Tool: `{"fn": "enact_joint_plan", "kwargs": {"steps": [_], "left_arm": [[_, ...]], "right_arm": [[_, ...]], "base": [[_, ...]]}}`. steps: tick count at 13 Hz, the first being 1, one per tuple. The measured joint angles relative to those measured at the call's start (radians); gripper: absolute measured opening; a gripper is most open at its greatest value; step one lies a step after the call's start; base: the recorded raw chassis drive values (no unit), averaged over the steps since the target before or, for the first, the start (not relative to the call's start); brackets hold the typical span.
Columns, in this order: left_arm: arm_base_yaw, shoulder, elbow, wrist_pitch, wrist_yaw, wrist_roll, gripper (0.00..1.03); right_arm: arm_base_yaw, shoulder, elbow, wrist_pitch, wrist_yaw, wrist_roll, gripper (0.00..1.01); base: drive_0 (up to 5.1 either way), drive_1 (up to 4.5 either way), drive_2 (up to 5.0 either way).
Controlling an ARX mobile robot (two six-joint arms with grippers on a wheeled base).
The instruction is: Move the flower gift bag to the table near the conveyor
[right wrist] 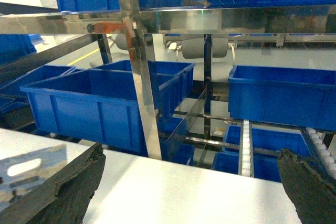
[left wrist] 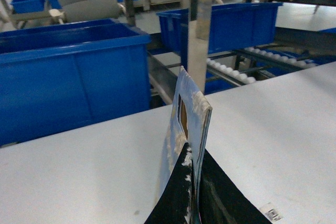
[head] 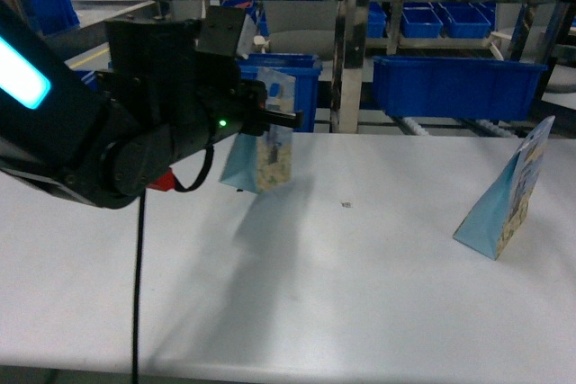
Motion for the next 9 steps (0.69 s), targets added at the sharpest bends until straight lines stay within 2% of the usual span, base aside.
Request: {"fn": "enact_joint_plan", "kwargs": {"steps": [1, 2, 5, 9], "left_arm": [[-0.008, 0.045, 0.075, -0.013, 0.028, -0.013, 0.02], [-0.004, 0.036, 0.064, 0.027, 0.021, -0.013, 0.02], [0.051, 0.013, -0.100, 0.079, -0.046, 0.011, 0.02], [0.019, 0.013, -0.120, 0.050, -0.056, 0.014, 0.02]], "right_arm": [[0.000, 0.000, 0.000, 0.004, 0.000, 0.000, 0.98], [0.000, 0.000, 0.000, 0.002, 0.000, 0.000, 0.98], [0.000, 0.000, 0.000, 0.002, 0.000, 0.000, 0.98], [0.000, 0.000, 0.000, 0.003, 0.000, 0.000, 0.98]], "base": [[0.0, 0.00, 0.0], [0.0, 0.00, 0.0], [0.0, 0.00, 0.0], [0.0, 0.00, 0.0]]}}
